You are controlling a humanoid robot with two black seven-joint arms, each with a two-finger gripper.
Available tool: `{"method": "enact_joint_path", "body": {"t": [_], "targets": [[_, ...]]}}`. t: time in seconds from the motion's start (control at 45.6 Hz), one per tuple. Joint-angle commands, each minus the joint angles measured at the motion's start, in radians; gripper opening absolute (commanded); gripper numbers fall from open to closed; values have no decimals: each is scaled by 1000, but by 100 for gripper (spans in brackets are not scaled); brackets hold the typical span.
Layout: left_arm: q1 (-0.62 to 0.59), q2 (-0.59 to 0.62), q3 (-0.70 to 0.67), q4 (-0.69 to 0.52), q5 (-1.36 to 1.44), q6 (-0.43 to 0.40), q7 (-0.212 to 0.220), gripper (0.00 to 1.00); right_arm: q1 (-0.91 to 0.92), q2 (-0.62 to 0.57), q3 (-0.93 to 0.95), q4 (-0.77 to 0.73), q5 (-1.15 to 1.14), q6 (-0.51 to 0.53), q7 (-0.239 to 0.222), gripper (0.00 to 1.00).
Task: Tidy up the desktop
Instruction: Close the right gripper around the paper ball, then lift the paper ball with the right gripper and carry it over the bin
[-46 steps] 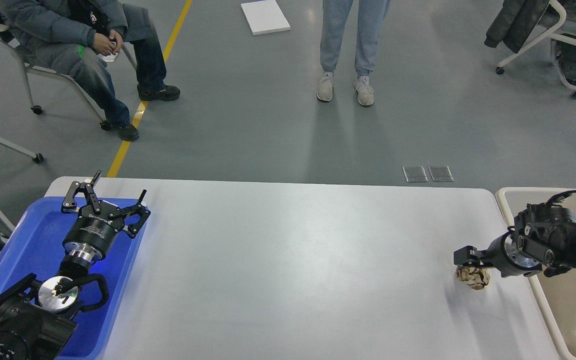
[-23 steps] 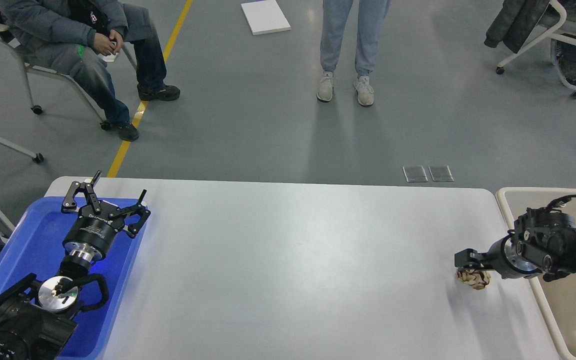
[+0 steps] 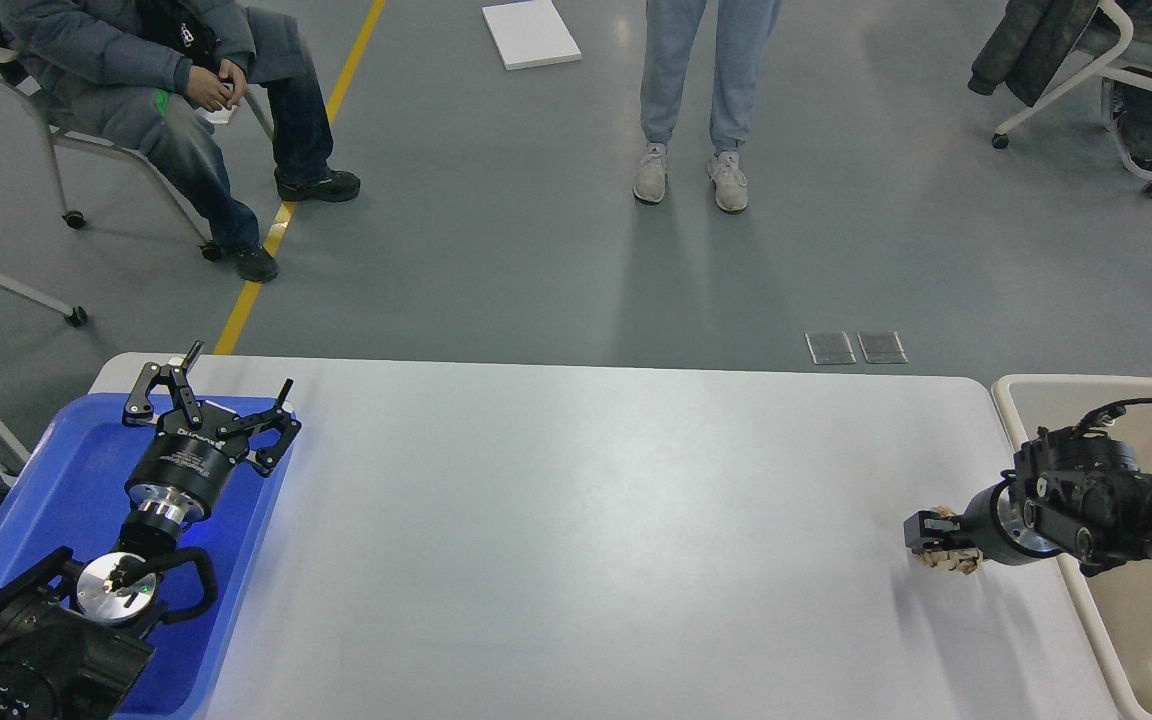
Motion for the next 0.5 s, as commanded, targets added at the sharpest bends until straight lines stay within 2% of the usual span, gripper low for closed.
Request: {"method": "enact_joint_path", "body": {"t": [0.0,0.044,0.132,0.329,0.483], "targets": [[0,0,0,0,0,0,0,100,-7,3,-2,0,-74,-42,31,22],[0,0,0,0,0,0,0,100,-7,3,-2,2,-76,-40,30,12],[0,0,0,0,0,0,0,100,-5,1,-7,2,-76,-38,30,0],[0,0,0,0,0,0,0,100,14,-9,-10,29,-73,-25,30,0],[0,0,0,0,0,0,0,100,86,-69,-11,146,-76,-25,30,0]]}}
